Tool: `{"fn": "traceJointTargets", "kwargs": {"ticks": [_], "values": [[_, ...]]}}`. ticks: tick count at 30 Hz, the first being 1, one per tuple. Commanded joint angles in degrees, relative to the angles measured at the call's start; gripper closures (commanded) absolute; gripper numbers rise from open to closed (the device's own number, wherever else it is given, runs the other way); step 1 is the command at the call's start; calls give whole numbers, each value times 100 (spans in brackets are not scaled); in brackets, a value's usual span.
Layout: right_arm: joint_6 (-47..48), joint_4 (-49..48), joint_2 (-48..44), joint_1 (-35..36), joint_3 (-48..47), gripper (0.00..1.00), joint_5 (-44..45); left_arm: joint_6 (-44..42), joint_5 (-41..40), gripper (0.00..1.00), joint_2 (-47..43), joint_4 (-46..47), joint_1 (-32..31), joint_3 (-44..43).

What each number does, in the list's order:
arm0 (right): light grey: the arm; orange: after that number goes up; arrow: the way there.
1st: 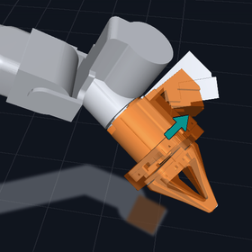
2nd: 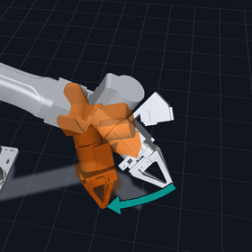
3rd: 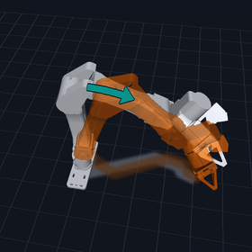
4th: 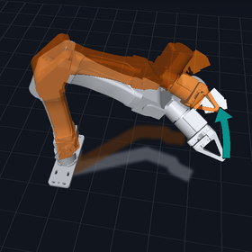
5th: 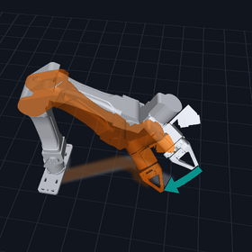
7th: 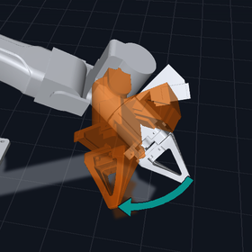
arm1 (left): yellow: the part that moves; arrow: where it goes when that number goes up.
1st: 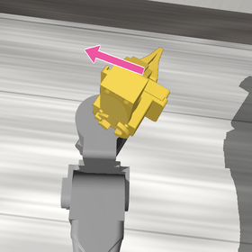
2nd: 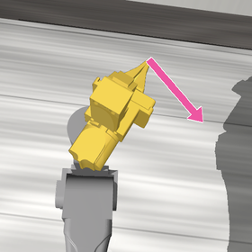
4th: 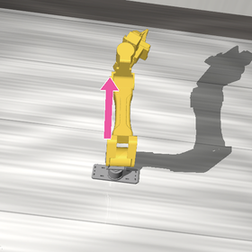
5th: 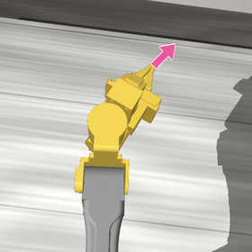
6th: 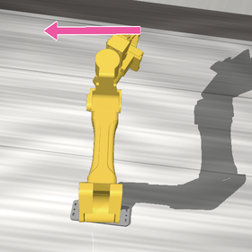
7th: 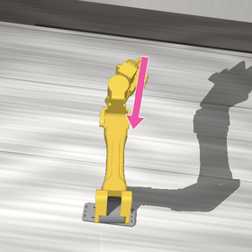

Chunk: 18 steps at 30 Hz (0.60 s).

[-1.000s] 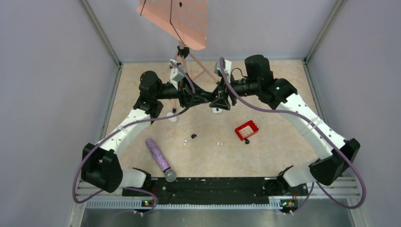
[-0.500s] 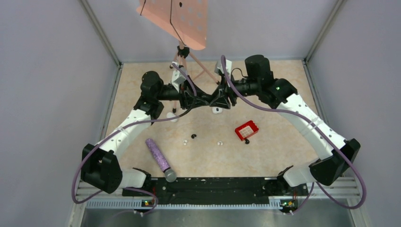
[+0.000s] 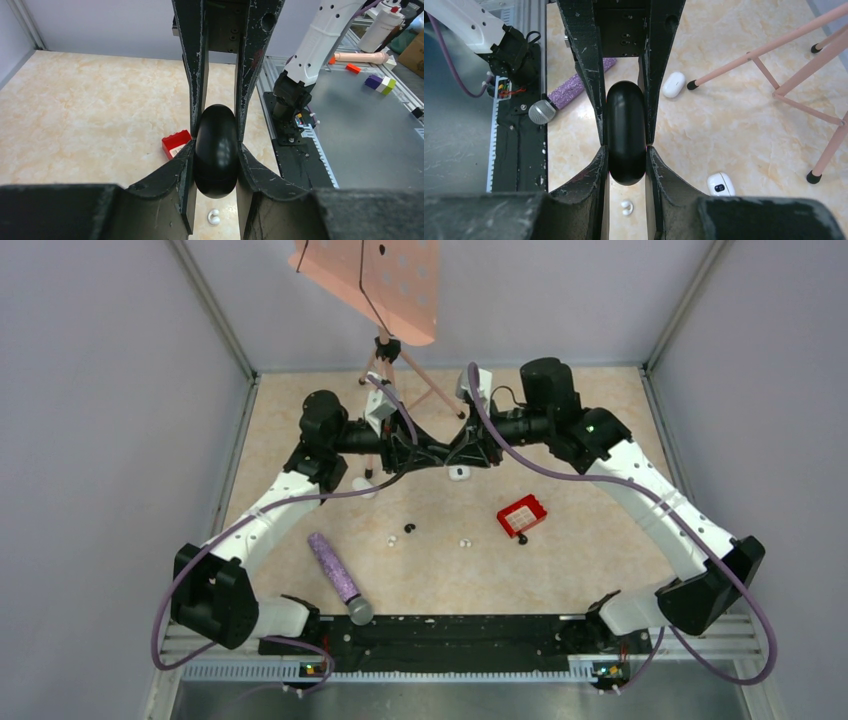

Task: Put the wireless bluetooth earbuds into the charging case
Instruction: Open the charging case.

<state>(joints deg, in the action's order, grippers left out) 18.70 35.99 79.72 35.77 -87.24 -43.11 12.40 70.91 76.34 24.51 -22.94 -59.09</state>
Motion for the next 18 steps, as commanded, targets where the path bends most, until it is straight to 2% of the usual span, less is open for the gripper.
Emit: {"fn": "traceJointTargets", "kwargs": {"ticks": [1, 10, 13, 15, 18], "values": [[-69, -280, -275, 0, 87, 100, 95, 241, -367, 67, -101, 84, -20, 34], [-247, -510, -355, -4, 203, 100, 194, 649, -676, 60, -60, 314, 11, 253], [-334, -611, -390, -4, 282, 100, 221, 728, -710, 49, -64, 364, 41, 282], [-336, -619, -388, -6, 303, 100, 210, 782, -695, 51, -73, 431, 55, 300], [-347, -630, -387, -6, 341, 100, 220, 823, -686, 59, -80, 468, 67, 306]]}}
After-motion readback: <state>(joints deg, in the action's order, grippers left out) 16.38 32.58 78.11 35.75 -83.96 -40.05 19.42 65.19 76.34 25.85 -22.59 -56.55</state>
